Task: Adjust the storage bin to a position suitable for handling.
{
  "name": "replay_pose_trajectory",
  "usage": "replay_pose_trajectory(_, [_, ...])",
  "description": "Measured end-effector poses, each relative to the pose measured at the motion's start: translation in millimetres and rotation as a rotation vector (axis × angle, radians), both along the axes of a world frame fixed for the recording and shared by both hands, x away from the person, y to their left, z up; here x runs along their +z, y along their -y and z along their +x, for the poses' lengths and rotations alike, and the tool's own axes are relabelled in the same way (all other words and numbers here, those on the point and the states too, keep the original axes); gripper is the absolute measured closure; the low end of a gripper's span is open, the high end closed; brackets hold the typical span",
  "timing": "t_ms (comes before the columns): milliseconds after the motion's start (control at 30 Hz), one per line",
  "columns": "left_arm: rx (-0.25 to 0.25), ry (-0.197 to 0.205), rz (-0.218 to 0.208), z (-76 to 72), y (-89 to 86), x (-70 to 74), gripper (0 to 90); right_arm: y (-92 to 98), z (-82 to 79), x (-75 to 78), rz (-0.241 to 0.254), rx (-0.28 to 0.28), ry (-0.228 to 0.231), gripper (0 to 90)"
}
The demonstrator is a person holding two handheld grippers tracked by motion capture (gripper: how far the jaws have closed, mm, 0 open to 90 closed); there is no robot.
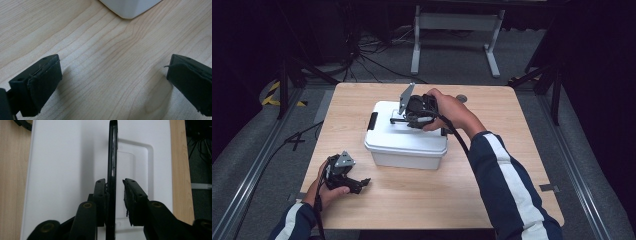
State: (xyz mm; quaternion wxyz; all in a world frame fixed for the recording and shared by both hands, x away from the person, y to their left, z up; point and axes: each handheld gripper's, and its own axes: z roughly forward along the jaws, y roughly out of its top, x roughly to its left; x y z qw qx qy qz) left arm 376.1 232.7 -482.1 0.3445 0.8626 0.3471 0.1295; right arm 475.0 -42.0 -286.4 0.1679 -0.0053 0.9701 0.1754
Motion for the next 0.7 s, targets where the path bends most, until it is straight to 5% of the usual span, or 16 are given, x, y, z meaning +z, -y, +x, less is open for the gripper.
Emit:
replay_pose_trajectory(67, [-0.002,0.001,0.002,0.1,-0.1,0.1,0.3,-2.7,0.5,-1.2,-0.001,0.01,0.009,82.9])
replay_pose_trajectory(700, [0.001,0.005,0.0,-0.7,-0.4,-0.1,0.5,0.5,-5.1,15.2,0.081,0.024,0.036,84.5])
